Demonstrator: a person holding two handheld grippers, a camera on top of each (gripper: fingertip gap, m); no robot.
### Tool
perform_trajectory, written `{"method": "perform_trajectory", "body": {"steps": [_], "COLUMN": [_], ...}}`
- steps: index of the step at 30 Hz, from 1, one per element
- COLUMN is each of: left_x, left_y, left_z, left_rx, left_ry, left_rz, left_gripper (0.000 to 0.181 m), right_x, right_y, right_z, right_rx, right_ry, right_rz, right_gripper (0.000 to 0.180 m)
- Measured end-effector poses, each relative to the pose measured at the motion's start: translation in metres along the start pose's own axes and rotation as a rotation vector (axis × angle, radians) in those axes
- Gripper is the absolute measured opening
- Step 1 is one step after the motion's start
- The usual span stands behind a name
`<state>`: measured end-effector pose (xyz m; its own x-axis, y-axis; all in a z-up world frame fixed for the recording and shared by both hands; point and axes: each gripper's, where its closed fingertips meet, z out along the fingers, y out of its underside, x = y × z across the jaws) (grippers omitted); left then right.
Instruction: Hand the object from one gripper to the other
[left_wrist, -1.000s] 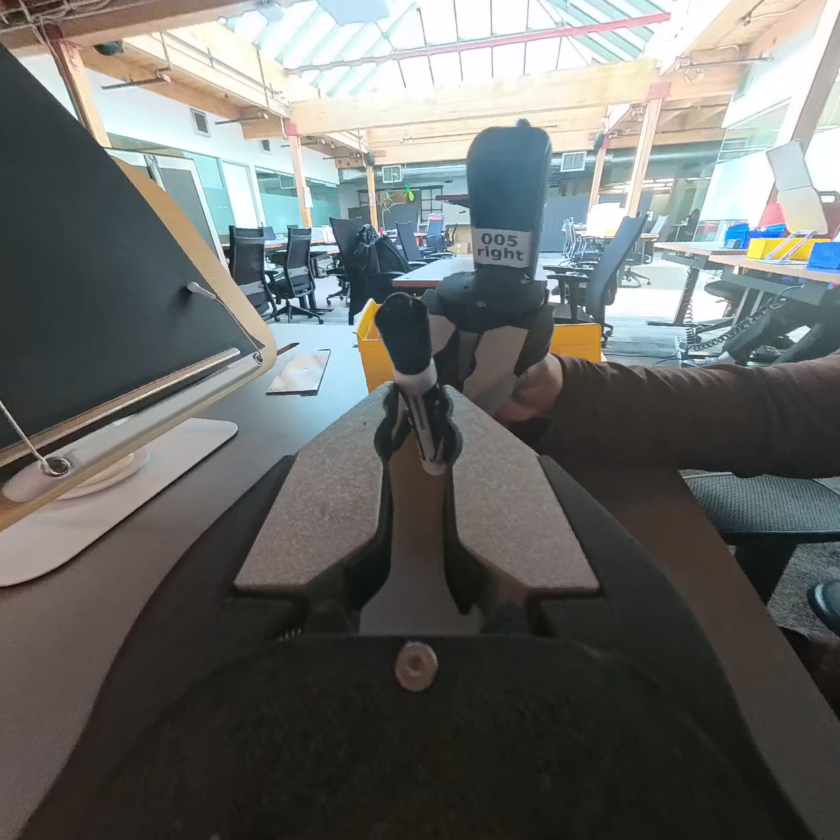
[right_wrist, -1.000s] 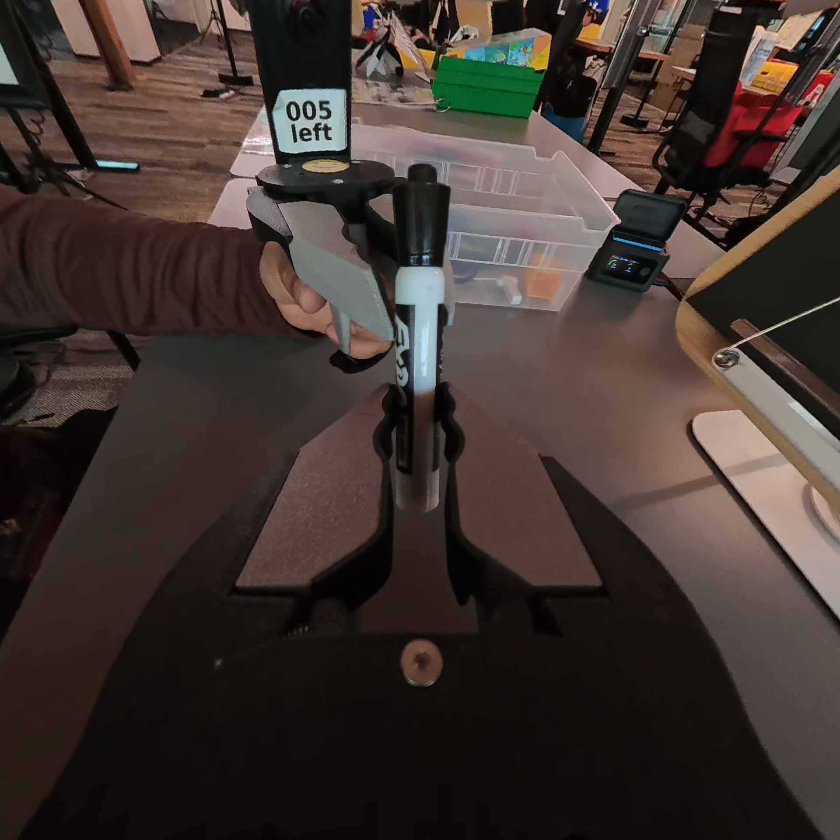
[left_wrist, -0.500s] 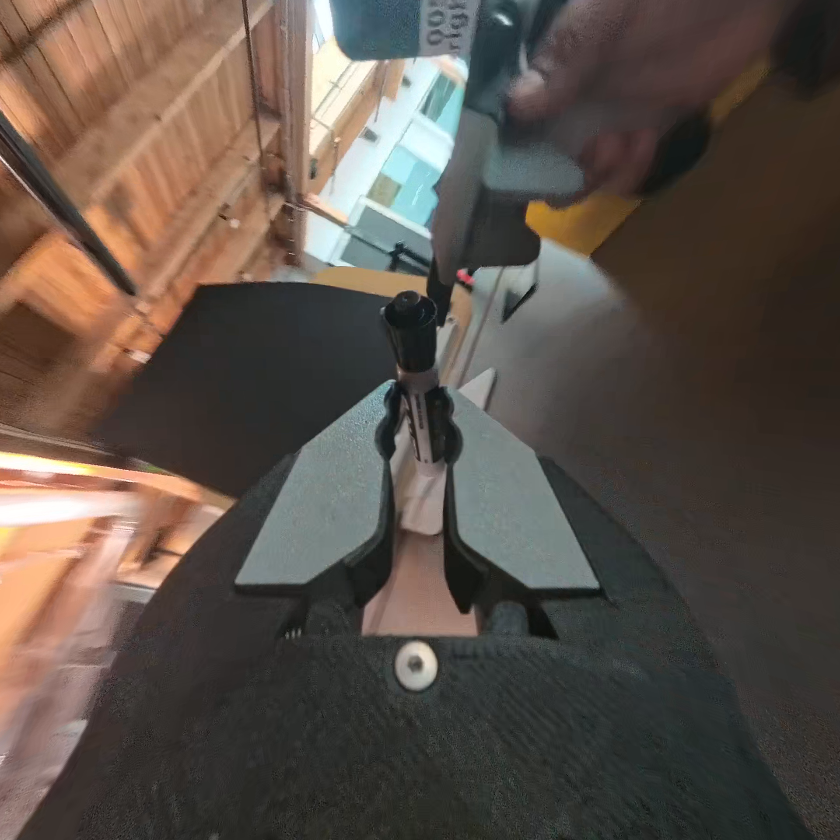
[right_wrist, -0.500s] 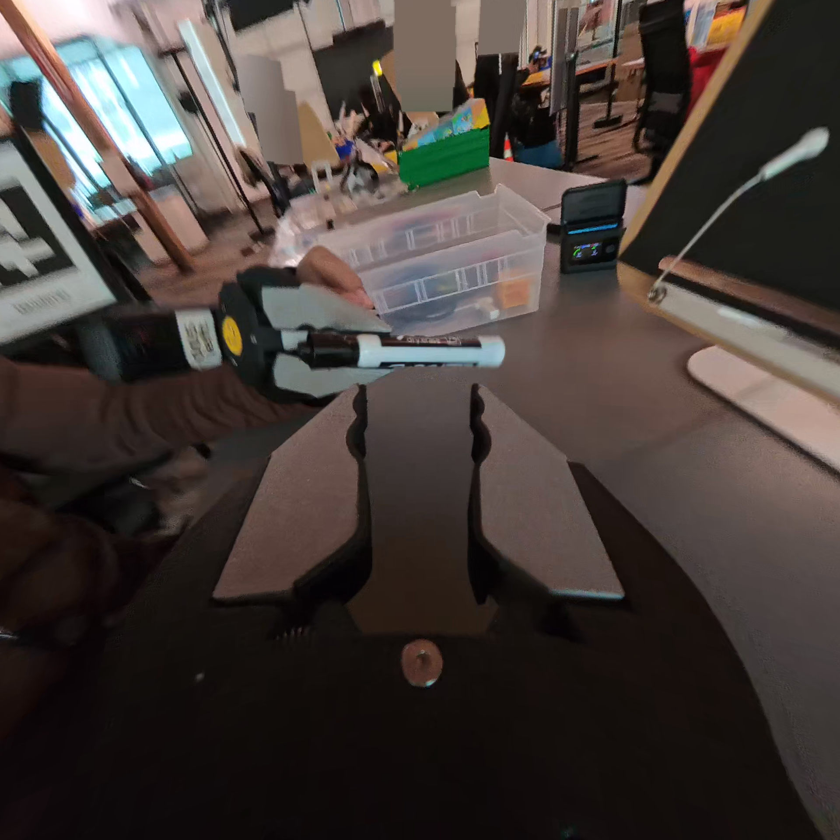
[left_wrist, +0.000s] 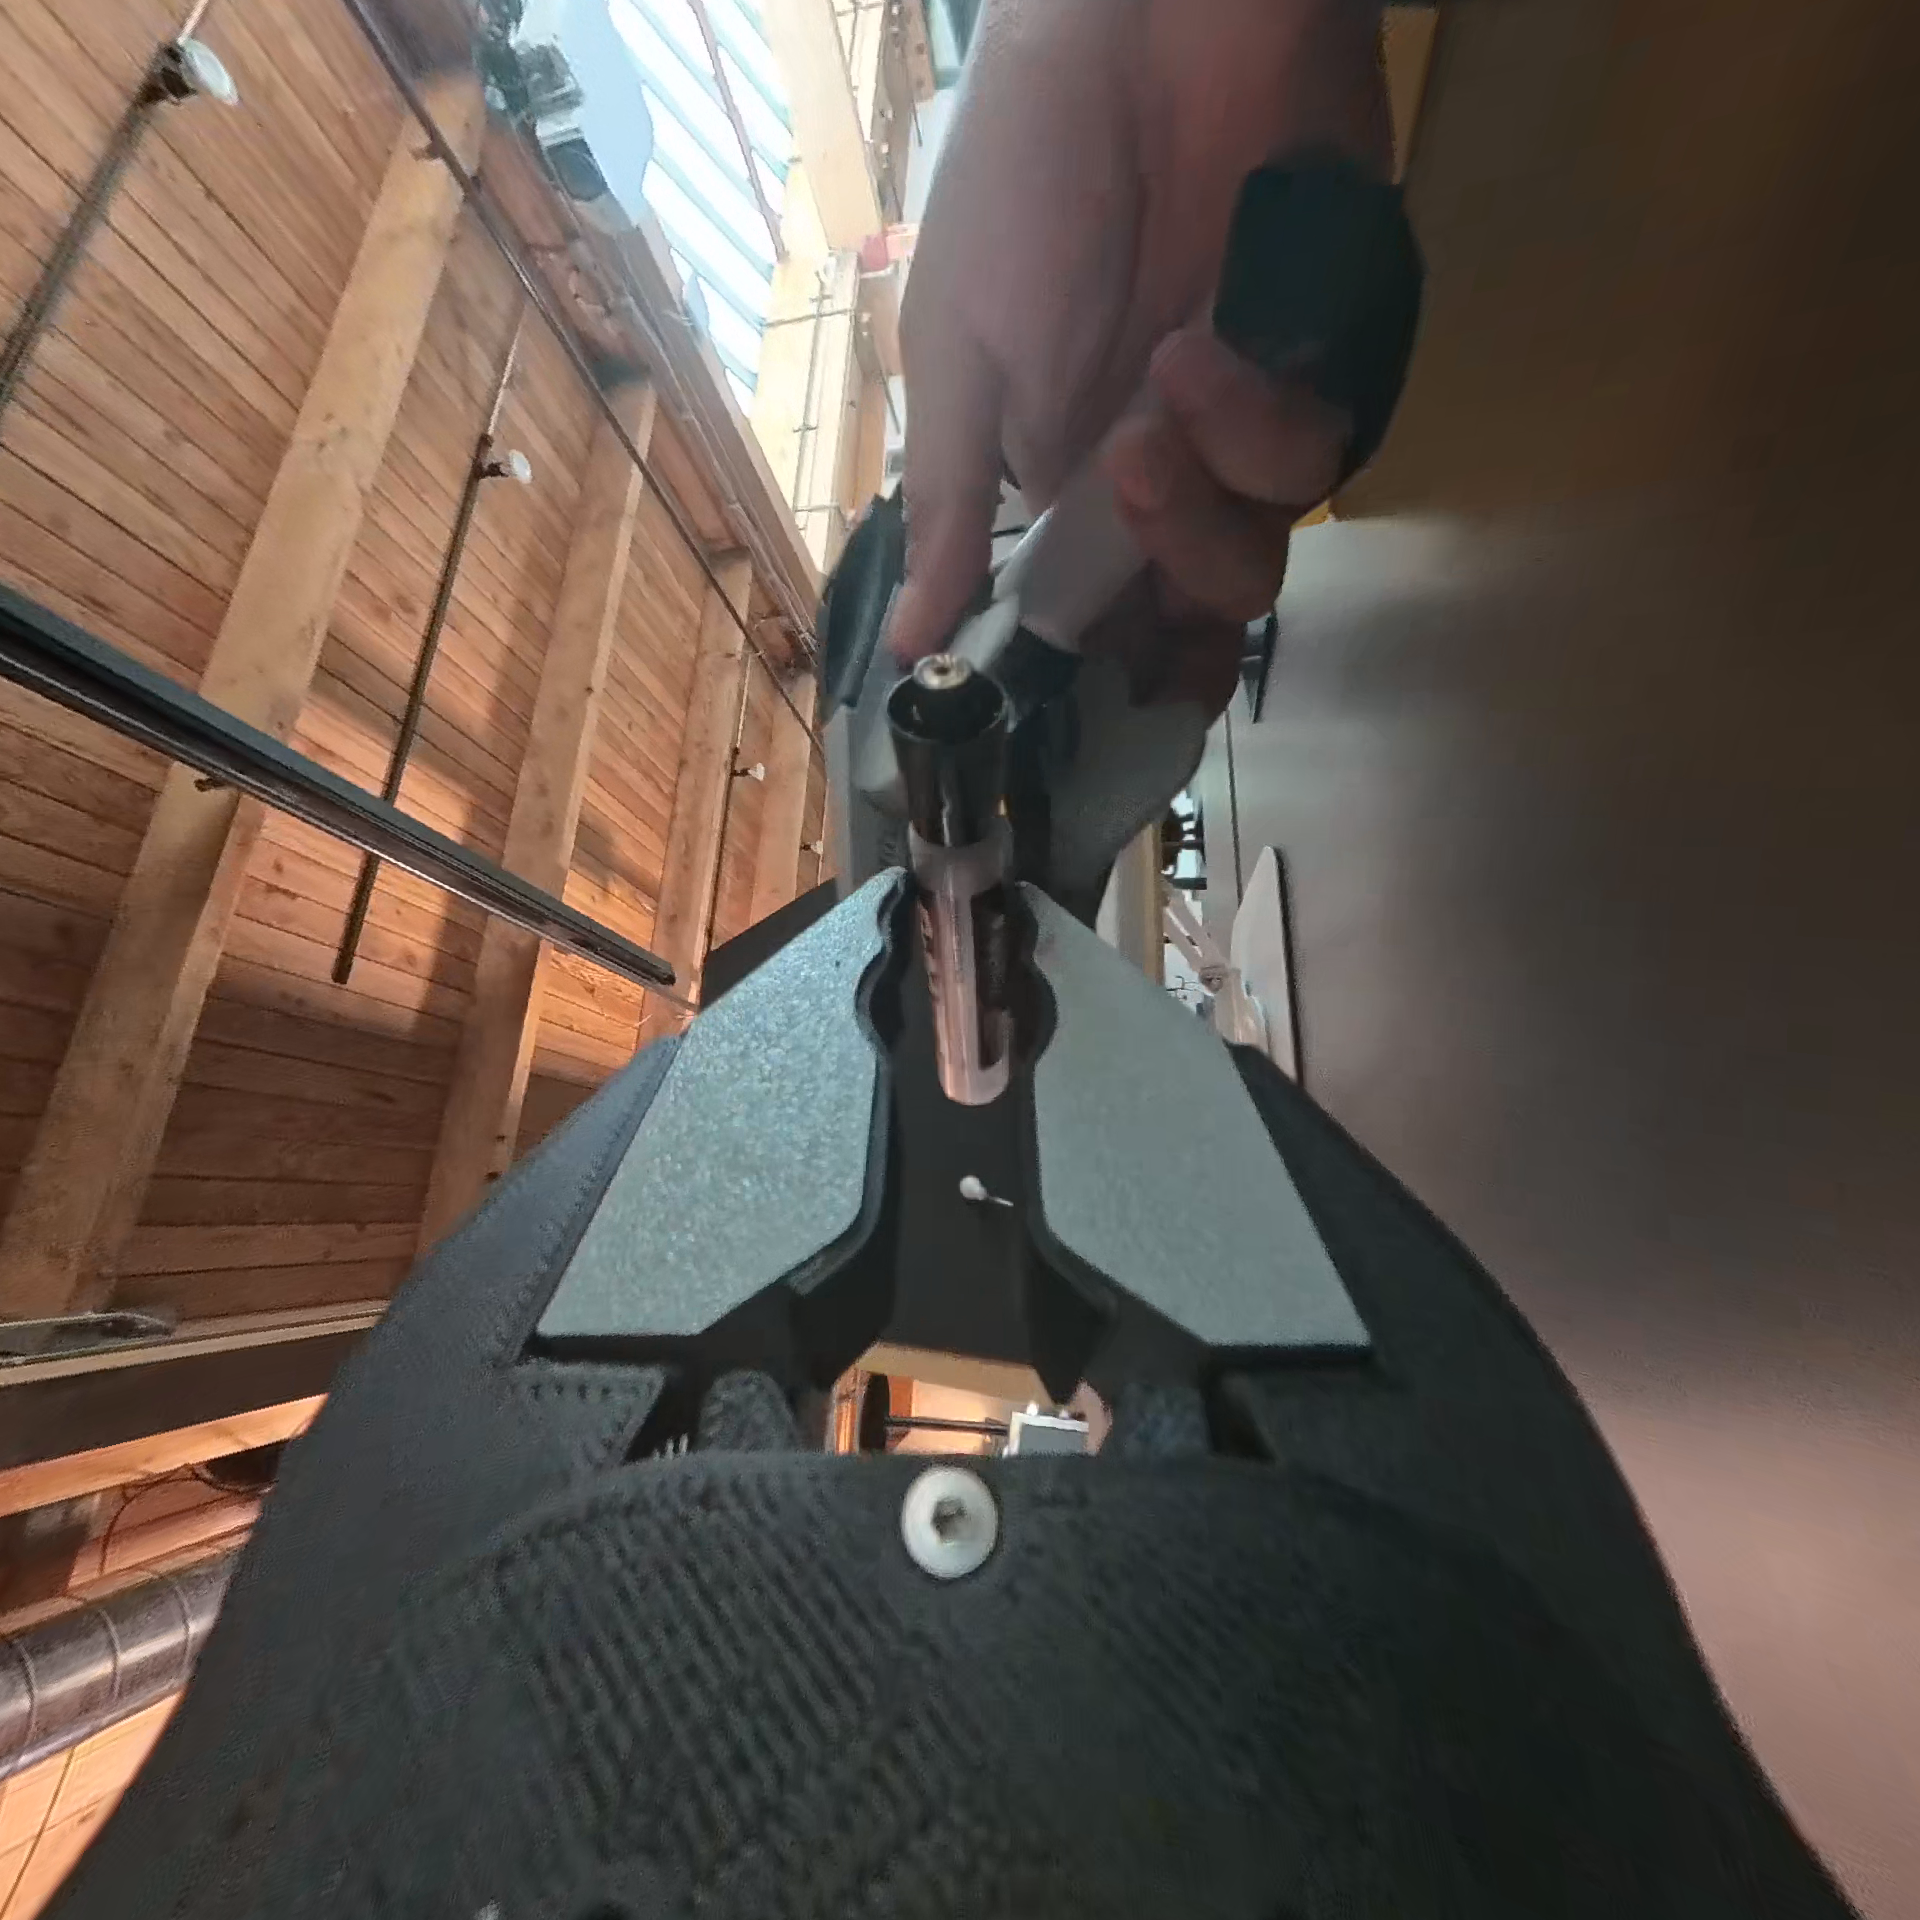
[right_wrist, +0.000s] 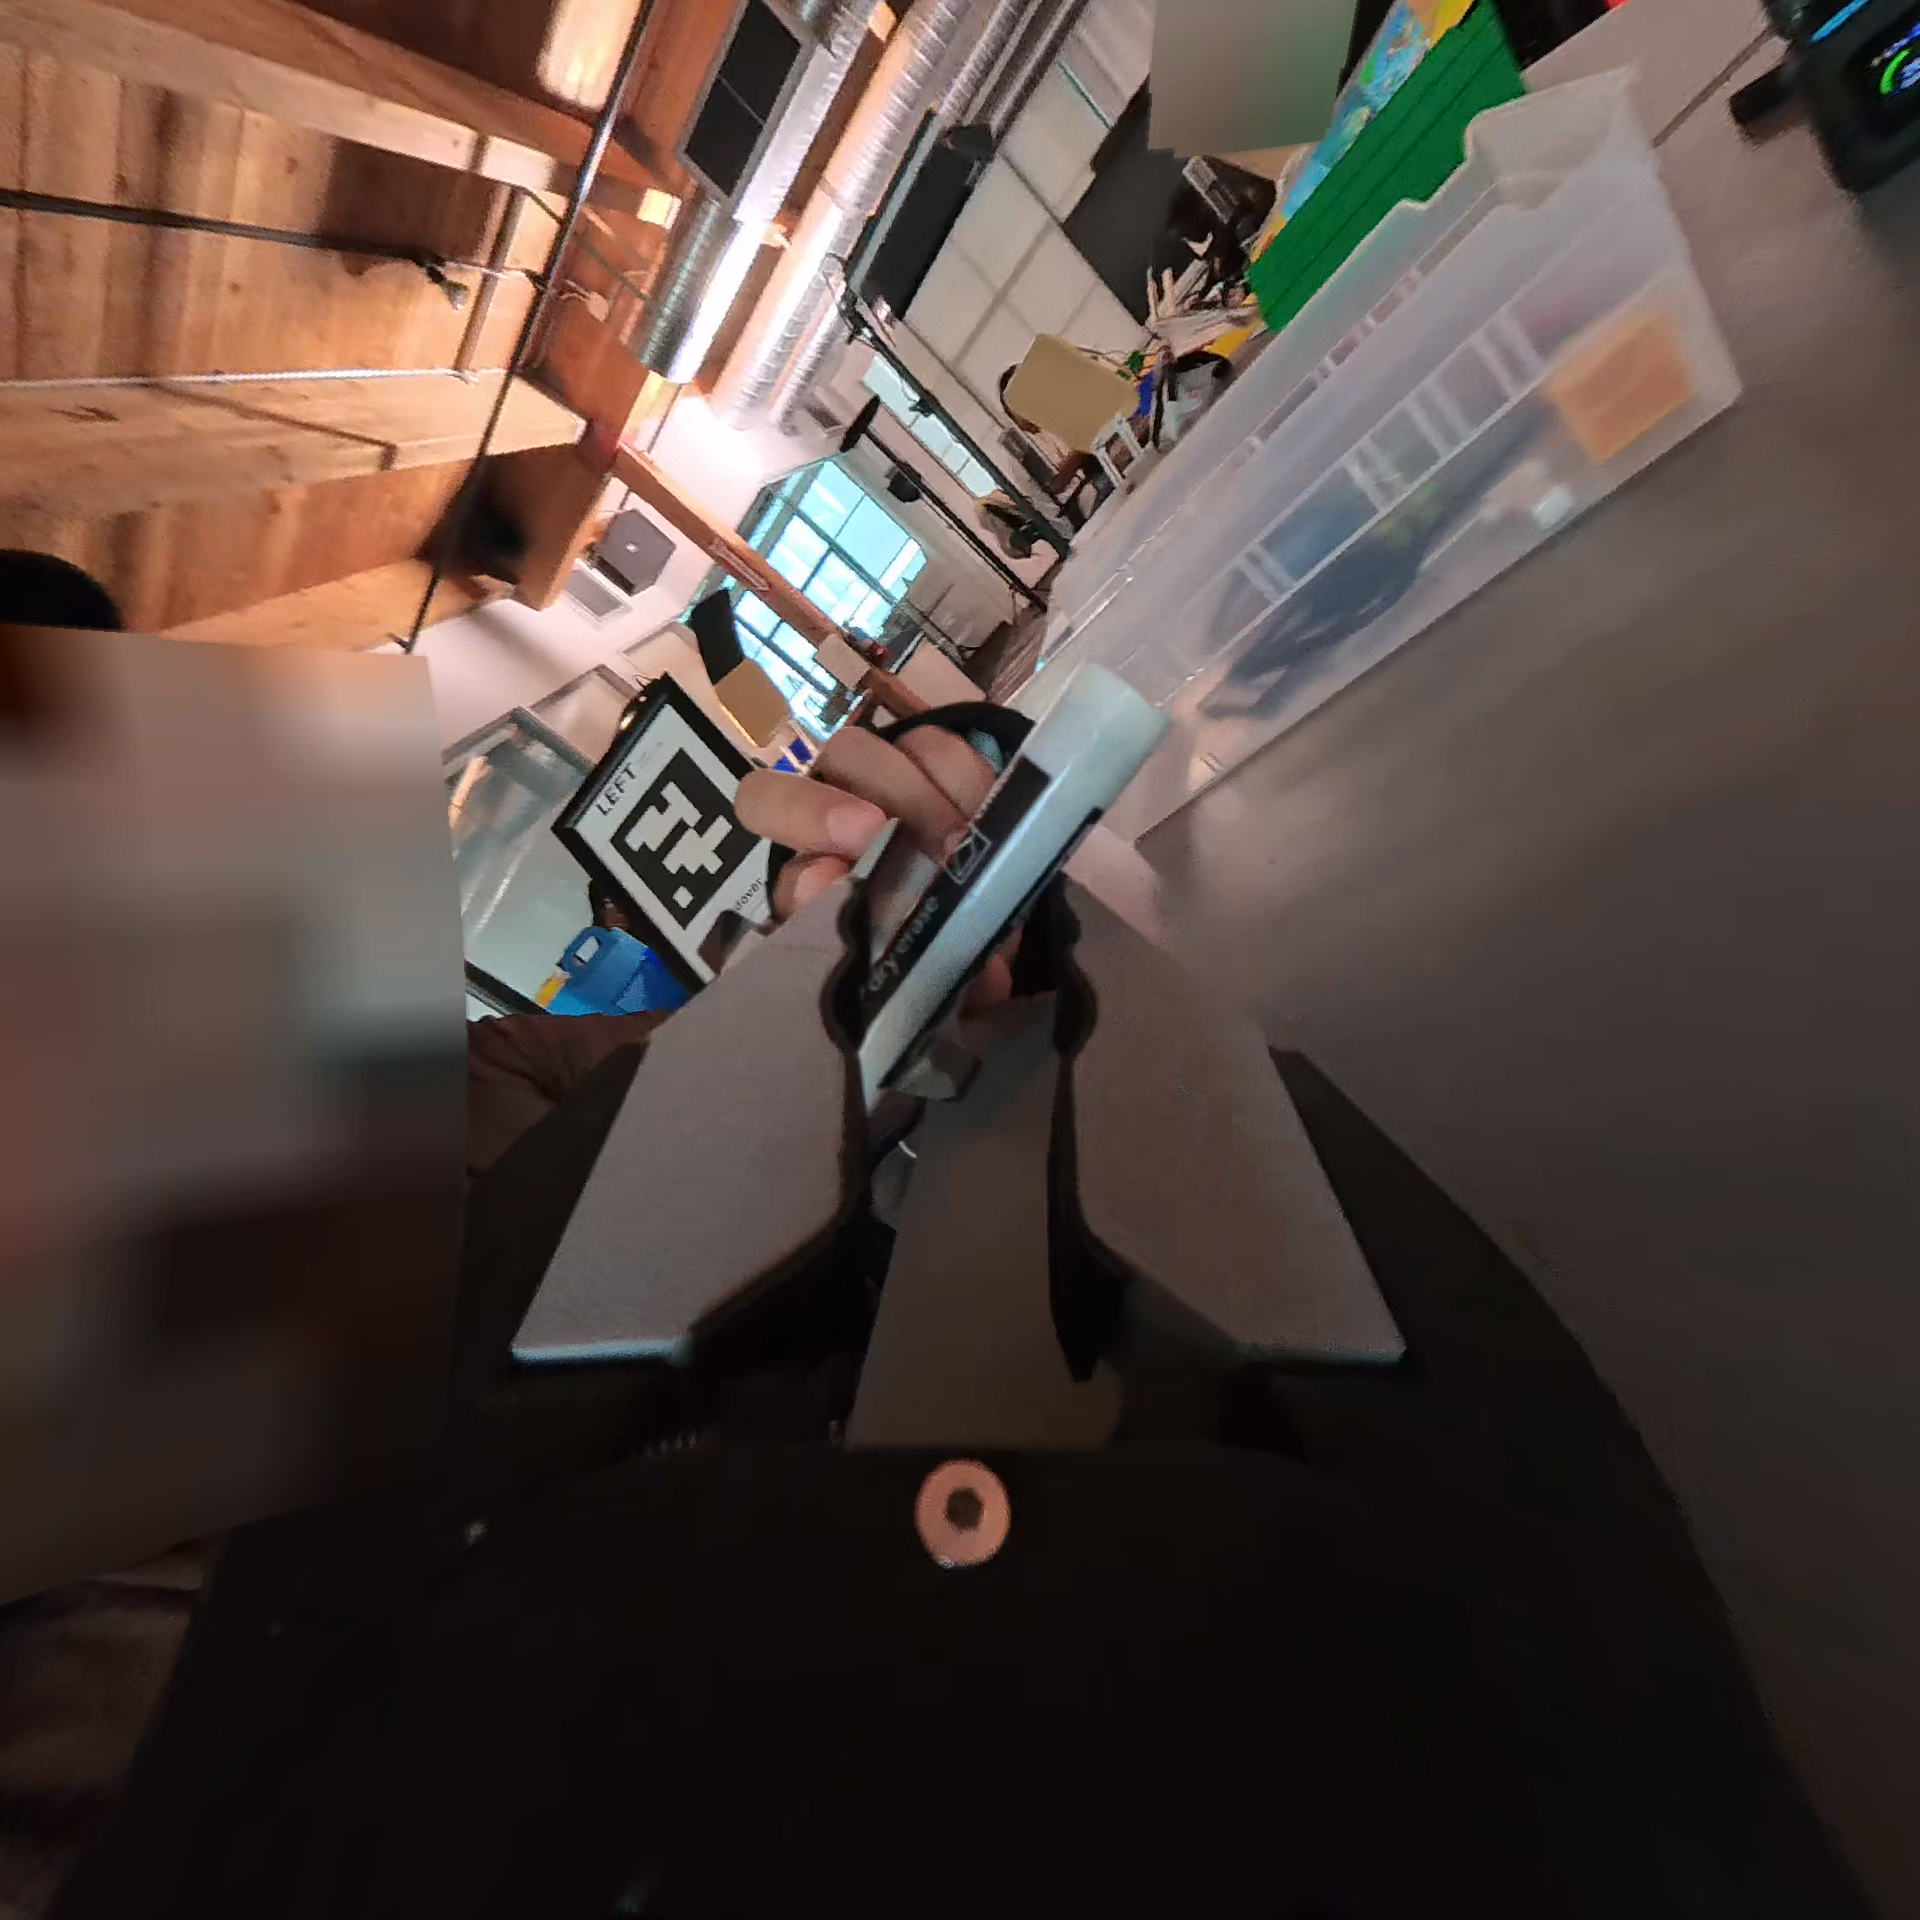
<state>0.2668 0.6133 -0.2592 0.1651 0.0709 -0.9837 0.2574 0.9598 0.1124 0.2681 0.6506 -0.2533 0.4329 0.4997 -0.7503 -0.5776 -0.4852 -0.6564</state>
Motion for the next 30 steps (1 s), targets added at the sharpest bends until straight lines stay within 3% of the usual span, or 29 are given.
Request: {"method": "perform_trajectory", "body": {"steps": [1, 8, 11, 13, 18, 23, 26, 30], "left_x": [0.001, 0.006, 0.001, 0.007, 0.017, -0.001, -0.004, 0.011], "left_y": [-0.001, 0.005, 0.017, 0.026, 0.029, 0.015, 0.008, 0.007], "left_z": [0.001, 0.003, 0.004, 0.004, 0.005, 0.000, 0.001, 0.004], "left_rx": [-0.001, -0.031, -0.063, -0.077, 0.021, 0.223, 0.254, 0.176], "left_ry": [0.001, 0.015, -0.009, 0.063, 0.314, 0.416, 0.432, 0.434], "left_rz": [0.003, -0.049, -0.199, -0.422, -1.233, -1.634, -1.672, -1.522], "left_gripper": [0.014, 0.011, 0.001, 0.005, 0.020, 0.032, 0.032, 0.017], "right_x": [0.002, 0.000, -0.002, -0.002, -0.010, -0.024, -0.029, -0.034], "right_y": [0.001, -0.012, -0.026, -0.035, -0.047, -0.036, -0.025, -0.013], "right_z": [-0.001, -0.013, -0.025, -0.035, -0.042, -0.018, -0.001, 0.013], "right_rx": [-0.004, 0.065, 0.146, 0.194, 0.226, 0.157, 0.098, 0.052], "right_ry": [0.012, 0.025, 0.052, 0.090, 0.219, 0.255, 0.267, 0.220], "right_rz": [-0.011, -0.063, -0.106, -0.145, -0.365, -0.609, -0.730, -0.751], "right_gripper": [0.025, 0.018, 0.016, 0.017, 0.016, 0.016, 0.018, 0.015]}}
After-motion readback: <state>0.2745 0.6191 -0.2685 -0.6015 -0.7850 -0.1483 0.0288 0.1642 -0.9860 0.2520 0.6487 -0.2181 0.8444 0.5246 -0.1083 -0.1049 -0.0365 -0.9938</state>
